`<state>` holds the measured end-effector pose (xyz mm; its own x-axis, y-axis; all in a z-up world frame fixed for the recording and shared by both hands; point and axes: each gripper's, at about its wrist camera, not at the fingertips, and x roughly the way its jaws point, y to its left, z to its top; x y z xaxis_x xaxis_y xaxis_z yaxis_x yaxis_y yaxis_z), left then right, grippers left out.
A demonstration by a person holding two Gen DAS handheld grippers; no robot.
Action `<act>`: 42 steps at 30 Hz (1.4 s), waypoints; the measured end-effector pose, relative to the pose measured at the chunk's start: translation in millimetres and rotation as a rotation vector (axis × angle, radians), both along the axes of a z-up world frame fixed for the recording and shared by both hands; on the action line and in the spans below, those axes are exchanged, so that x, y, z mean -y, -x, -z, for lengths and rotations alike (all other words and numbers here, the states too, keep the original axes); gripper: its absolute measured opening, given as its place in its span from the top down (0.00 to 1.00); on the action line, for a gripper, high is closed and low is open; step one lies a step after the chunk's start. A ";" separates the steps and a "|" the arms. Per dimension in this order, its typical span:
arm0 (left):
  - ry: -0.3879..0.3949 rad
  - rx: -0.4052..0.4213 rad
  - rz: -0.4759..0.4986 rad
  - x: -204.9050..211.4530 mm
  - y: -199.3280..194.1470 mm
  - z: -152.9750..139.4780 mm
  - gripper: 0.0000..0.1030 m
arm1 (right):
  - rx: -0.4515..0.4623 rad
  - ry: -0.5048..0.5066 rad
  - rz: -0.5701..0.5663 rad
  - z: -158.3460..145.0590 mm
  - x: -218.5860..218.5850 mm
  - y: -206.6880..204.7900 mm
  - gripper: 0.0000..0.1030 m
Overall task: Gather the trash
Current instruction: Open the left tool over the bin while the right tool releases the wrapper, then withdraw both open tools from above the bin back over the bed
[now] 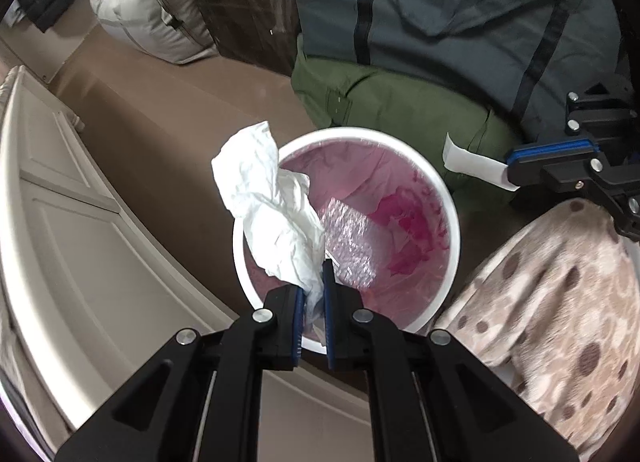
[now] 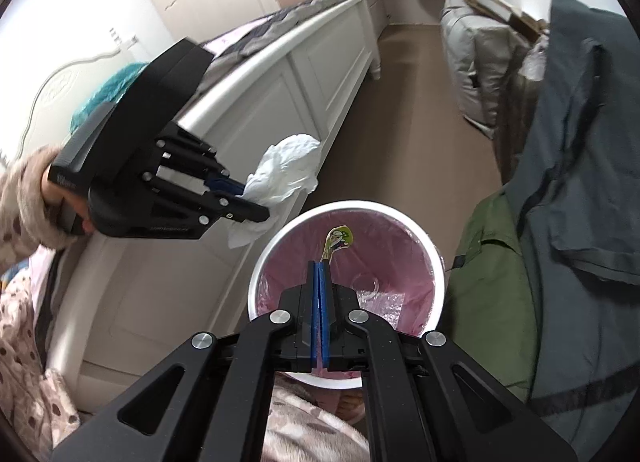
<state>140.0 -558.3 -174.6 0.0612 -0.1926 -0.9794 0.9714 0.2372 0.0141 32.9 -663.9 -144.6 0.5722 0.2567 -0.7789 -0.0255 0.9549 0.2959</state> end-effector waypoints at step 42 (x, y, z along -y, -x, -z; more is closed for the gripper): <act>-0.221 0.162 0.135 -15.2 1.0 25.2 0.07 | -0.019 0.209 -0.326 37.4 -35.2 -38.8 0.33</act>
